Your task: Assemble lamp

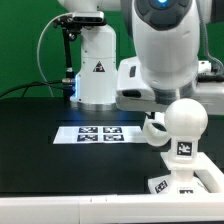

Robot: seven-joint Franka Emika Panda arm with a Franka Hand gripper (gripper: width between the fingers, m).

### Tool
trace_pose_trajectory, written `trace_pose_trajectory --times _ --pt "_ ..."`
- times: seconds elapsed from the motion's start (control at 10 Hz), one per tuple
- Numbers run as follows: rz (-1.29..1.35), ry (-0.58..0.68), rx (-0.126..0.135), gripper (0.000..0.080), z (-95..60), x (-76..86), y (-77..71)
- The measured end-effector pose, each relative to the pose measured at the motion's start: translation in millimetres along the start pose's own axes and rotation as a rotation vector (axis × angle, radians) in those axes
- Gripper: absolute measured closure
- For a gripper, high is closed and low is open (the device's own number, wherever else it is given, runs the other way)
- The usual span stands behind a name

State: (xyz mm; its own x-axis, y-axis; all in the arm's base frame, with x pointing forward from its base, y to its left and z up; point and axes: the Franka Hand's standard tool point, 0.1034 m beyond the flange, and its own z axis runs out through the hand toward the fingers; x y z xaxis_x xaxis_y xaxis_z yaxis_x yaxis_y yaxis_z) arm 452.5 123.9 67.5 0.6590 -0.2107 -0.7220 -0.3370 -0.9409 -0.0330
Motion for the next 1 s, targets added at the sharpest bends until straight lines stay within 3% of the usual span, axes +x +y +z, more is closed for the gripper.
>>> trace_pose_trajectory --times 0.4,0.7,1.0 --pt "0.003 0.003 0.003 0.01 1.2 1.5 1.8" --pt "-0.002 0.012 -0.005 0.01 24.9 1.9 -2.2" --pt "0.006 0.013 -0.008 0.01 27.1 1.8 -2.2"
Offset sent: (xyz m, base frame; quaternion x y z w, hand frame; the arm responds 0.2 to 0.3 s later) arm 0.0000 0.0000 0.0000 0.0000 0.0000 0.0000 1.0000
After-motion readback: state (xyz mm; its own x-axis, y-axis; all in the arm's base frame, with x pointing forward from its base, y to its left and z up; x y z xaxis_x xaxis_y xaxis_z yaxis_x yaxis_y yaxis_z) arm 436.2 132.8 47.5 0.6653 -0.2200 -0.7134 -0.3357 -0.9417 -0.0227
